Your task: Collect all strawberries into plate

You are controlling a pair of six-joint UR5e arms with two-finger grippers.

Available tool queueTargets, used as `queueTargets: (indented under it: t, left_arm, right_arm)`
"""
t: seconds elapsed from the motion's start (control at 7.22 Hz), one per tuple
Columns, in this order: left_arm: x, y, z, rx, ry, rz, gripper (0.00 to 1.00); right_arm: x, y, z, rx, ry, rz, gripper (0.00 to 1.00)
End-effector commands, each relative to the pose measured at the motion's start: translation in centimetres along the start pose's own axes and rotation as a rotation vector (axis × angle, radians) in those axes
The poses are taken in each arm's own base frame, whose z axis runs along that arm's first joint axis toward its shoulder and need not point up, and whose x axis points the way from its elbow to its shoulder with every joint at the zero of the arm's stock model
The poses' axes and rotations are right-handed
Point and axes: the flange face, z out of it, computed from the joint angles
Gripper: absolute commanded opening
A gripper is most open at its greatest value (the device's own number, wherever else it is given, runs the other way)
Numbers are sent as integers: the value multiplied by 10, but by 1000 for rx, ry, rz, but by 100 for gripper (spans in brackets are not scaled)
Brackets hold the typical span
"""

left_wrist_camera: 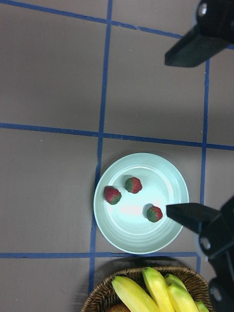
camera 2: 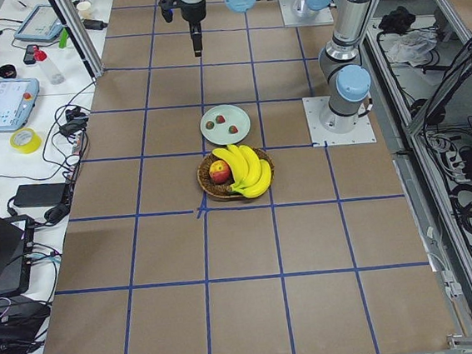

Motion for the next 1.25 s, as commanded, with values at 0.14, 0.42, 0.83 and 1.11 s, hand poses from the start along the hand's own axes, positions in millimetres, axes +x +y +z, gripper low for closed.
queueTargets:
  t: [0.14, 0.42, 0.83, 1.11]
  left_arm:
    - [2, 7, -5, -14, -1, 5, 100]
    - [1, 9, 0, -29, -2, 5, 100]
    - [1, 8, 3, -35, -1, 5, 100]
    - [1, 9, 2, -35, -1, 5, 100]
  right_arm:
    - [0, 0, 0, 0, 0, 0, 100]
    - [0, 0, 0, 0, 0, 0, 100]
    - [0, 0, 0, 0, 0, 0, 100]
    - [0, 0, 0, 0, 0, 0, 100]
